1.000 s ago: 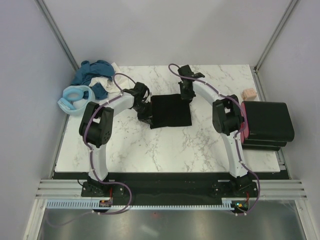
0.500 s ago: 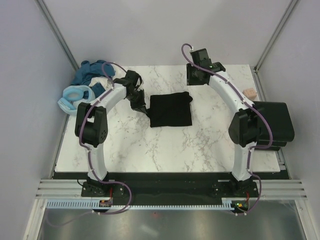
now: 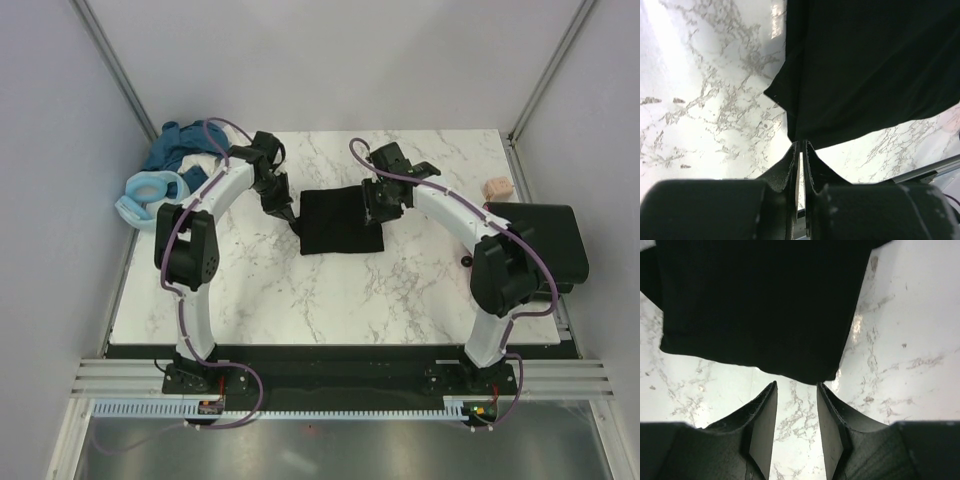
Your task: Fold and stack the t-shirts
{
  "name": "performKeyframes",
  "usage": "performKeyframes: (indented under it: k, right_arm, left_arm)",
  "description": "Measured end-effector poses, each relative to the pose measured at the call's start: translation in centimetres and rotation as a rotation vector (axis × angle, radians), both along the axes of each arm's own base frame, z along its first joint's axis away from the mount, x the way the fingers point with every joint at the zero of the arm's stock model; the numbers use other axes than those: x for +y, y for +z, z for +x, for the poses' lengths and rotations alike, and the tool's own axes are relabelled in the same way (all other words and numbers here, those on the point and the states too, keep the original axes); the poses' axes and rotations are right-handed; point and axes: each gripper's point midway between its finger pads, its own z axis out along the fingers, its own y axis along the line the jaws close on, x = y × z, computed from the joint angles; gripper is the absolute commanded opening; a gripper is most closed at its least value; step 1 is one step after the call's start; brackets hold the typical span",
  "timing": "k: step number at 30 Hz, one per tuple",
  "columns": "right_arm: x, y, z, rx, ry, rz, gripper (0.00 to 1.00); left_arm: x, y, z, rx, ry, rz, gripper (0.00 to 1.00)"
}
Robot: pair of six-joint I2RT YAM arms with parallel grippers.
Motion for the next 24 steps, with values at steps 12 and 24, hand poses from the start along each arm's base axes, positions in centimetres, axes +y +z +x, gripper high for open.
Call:
performKeyframes:
  k: [12, 24]
  right_arm:
    - [5.9, -0.2, 6.6, -0.045, 0.059, 0.051, 0.40]
    - [8.8, -6.5, 6.4, 0.077, 0.086, -0.004, 0.02]
  left_arm:
    - [1.5, 1.5, -2.5, 0.025, 0.060, 0.025, 0.11]
    - [1.8, 0.8, -4.1, 0.069, 0.062, -0.013, 0.04]
